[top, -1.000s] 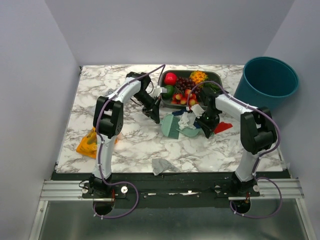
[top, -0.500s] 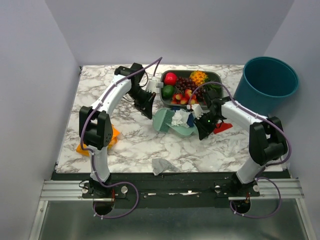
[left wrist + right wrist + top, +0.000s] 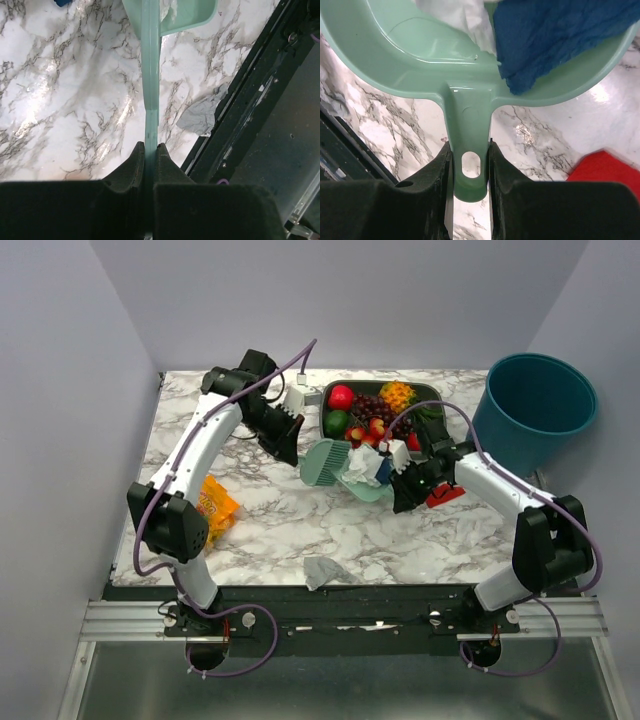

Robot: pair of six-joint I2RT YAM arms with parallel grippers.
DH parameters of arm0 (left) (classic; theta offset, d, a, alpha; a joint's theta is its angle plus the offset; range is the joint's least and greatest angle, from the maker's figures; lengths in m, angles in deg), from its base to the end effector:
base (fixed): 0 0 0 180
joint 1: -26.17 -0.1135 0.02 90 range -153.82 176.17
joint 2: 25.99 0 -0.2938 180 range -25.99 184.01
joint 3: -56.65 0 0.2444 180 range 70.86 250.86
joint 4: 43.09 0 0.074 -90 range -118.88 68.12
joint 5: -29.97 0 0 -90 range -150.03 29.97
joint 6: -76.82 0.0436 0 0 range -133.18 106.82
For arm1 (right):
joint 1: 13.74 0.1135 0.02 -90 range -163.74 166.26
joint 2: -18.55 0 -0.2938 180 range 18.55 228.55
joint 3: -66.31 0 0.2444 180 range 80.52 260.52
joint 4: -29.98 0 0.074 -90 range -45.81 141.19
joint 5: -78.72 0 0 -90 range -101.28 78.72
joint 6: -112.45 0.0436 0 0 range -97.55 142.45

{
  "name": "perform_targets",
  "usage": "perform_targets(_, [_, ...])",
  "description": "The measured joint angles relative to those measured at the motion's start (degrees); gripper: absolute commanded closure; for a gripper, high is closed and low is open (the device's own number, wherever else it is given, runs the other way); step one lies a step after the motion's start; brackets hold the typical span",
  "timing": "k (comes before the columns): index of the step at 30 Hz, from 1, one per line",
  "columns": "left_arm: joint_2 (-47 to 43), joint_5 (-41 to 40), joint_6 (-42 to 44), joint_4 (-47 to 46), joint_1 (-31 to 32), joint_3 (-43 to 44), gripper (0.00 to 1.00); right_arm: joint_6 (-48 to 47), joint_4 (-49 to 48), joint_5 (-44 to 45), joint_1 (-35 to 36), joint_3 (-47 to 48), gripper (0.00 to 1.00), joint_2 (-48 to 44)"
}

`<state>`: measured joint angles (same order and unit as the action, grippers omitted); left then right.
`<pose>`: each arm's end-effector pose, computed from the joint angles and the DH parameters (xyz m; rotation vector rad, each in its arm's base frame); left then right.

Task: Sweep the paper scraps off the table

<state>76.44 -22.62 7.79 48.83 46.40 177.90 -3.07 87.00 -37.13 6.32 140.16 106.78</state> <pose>0.3156 -0.1445 0.3753 1.0791 2.4841 -0.9132 0.2600 0.1152 0.2391 -1.1547 2.4827 0.6059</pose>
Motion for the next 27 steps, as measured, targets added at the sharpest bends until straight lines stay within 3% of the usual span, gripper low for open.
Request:
perform_targets(10, [-5.4,-0.4,2.7,0.0,0.0,1.1,1.00,1.6,-1.6,-0.4,-0.6,0.7,0.99,-2.7])
perform_targets(19, [-7.1,-0.4,4.7,0.0,-0.7,6.5,1.00,1.5,1.7,-0.3,-1.9,6.9,1.00,-4.6])
perform_targets(27, [-8.7,4.1,1.0,-2.3,-9.9,7.1,1.00,1.5,9.6,0.5,-5.8,18.6,0.99,-6.1])
